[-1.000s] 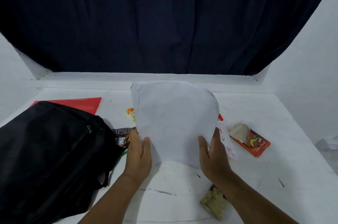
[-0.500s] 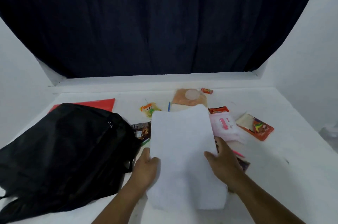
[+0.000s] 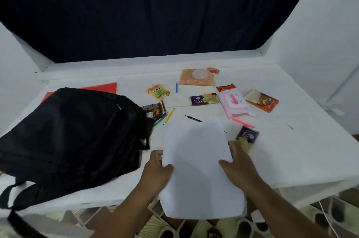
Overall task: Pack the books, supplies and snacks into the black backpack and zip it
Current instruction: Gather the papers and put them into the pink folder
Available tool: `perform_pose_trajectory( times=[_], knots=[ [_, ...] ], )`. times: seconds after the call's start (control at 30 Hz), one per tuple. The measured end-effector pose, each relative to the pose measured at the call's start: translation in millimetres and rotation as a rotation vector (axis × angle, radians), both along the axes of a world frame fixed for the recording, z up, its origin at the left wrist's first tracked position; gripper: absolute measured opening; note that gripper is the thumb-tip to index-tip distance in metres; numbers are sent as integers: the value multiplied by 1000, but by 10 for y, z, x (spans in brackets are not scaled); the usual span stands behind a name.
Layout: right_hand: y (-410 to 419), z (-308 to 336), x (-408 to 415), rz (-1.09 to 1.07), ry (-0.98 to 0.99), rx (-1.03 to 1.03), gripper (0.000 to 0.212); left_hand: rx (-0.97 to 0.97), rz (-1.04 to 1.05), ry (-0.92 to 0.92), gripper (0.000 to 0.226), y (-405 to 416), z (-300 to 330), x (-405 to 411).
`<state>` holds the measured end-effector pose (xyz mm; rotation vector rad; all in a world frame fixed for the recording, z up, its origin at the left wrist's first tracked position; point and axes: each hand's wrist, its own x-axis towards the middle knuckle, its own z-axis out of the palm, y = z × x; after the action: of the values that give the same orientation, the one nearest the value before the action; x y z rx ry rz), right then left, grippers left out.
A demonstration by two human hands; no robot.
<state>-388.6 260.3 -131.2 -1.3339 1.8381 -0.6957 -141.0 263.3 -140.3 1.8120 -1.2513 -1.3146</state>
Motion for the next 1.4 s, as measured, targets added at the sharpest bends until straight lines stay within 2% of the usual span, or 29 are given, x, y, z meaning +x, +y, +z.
perform_pose_trajectory(
  times=[0.13, 0.3, 0.47, 0.63, 0.77, 0.83, 0.93, 1.07, 1.27, 1.4],
  knots=[
    [-57, -22, 5, -2, 21, 8, 57, -72, -25, -81, 45, -26, 59, -56],
    [-371, -48, -23, 19, 128, 45, 60, -89, -67, -167, 41, -255, 60, -118],
    [-660, -29, -75, 79, 306, 63, 58, -90, -76, -264, 40, -476, 75, -220],
    [-912, 84, -113, 214, 581, 45, 41, -113, -65, -373, 34, -657, 105, -287],
    [-1062, 192, -114, 283, 782, -50, 44, -97, -156, -626, 33, -703, 150, -257],
    [-1132, 220, -60, 302, 750, -123, 46, -135, -88, -686, 31, -693, 218, -214],
    [-1217, 231, 142, 352, 584, -214, 43, -293, 91, -638, 29, -625, 344, -76],
    [-1213, 199, 566, 457, 424, -279, 34, -453, 222, -617, 17, -459, 474, 252],
    [-1187, 158, 1190, 594, 220, -373, 27, -528, 394, -652, 11, -180, 511, 916],
    [-1212, 166, 1683, 676, 147, -477, 27, -558, 479, -734, 15, -68, 528, 1500]
  ],
)
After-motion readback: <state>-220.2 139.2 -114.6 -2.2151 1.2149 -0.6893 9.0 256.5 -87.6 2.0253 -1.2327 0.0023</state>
